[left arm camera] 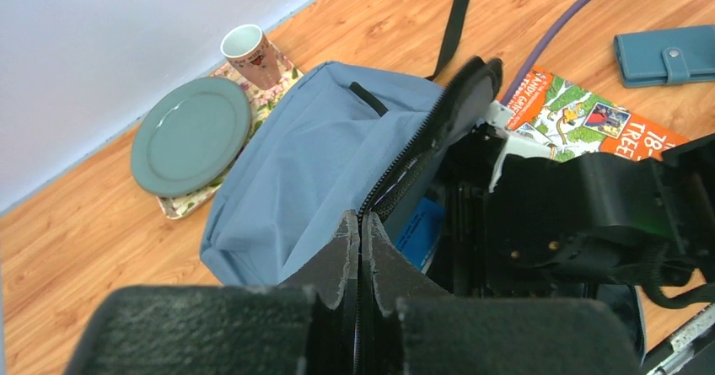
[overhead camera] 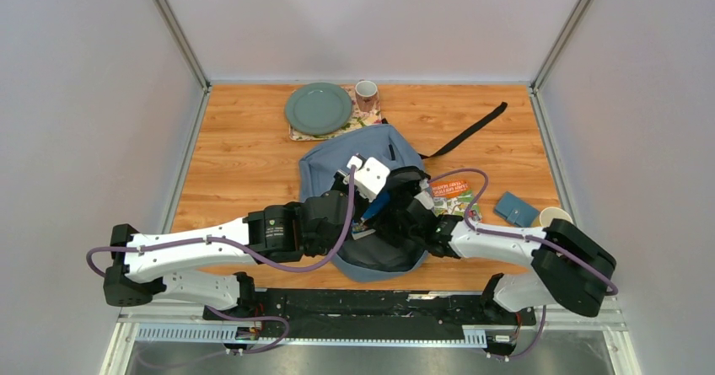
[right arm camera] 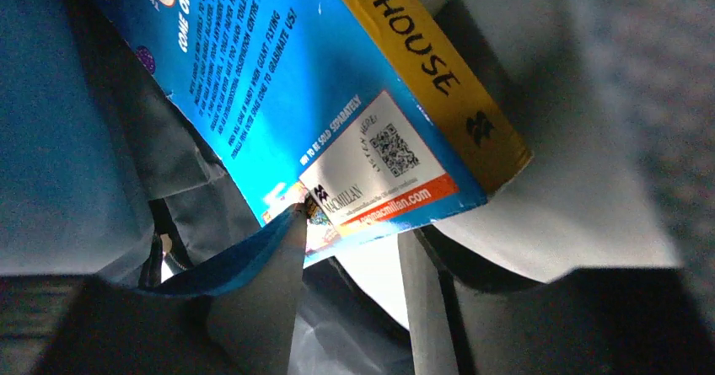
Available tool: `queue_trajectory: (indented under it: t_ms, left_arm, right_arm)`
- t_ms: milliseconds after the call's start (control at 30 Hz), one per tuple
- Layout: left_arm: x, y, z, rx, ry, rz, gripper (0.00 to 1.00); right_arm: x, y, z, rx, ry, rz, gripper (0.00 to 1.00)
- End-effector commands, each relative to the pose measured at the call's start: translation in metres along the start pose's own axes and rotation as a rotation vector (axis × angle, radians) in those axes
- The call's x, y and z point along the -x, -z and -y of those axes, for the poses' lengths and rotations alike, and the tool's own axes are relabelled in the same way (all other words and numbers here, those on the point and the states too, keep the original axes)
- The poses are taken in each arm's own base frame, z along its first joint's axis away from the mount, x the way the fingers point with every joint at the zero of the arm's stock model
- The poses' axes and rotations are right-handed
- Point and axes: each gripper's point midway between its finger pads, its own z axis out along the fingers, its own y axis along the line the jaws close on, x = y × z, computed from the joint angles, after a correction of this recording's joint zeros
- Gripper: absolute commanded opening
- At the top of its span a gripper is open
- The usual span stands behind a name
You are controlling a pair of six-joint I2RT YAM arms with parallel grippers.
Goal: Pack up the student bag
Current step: Place the book in the student bag.
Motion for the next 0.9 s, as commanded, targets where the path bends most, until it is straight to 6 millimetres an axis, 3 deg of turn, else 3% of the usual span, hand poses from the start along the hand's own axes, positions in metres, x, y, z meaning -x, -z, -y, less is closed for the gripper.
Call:
queue_trajectory:
  t_ms: [0,233,500,867]
  left_arm:
    - [0.024,0.008,-0.007,0.009,0.079,0.064,0.00]
    - [0.023,0.008,-0.009,0.020,0.072,0.064,0.00]
    - [0.018,0.008,-0.011,0.028,0.055,0.055,0.00]
    - [0.015,0.005,-0.006,0.017,0.057,0.046,0.00]
  right_arm:
    - [0.017,-0.012,-0.044,0.112,0.059,0.084,0.47]
    - [0.029,-0.030,-0.069,0.183,0.020,0.166,0.40]
    - [0.034,-0.019,-0.101,0.305,-0.014,0.182,0.40]
    - [0.045,-0.036,-0.099,0.322,-0.122,0.243,0.41]
